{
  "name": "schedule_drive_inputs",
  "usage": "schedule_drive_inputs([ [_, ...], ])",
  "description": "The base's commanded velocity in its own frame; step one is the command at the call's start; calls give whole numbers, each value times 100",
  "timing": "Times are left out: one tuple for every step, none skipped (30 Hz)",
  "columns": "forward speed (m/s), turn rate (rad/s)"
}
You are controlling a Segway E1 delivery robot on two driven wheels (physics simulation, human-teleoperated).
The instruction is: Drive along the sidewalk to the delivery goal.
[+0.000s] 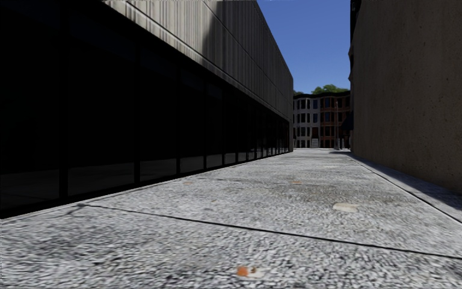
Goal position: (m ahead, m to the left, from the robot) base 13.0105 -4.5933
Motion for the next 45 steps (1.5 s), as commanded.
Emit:
schedule_drive_inputs([
  [200,0],
  [200,0],
  [200,0],
  [200,0],
  [200,0],
  [200,0],
  [200,0],
  [200,0],
  [200,0],
  [200,-4],
  [200,-12],
  [200,-19],
  [200,-19],
  [200,-29],
  [200,-39],
  [200,-42],
  [200,-42],
  [200,-43],
  [200,-43],
  [200,-43],
  [200,-43],
  [200,-43],
  [200,-43],
  [200,-43],
  [200,-43],
  [200,-43],
  [200,-43],
  [200,-43],
  [200,-43],
  [200,-43],
  [200,-35],
  [200,0],
  [200,0],
  [200,0],
  [200,0],
  [200,0],
  [200,0],
  [200,0],
  [200,0],
  [200,0],
  [200,0],
  [200,0],
  [200,0],
  [200,0],
  [200,0],
])
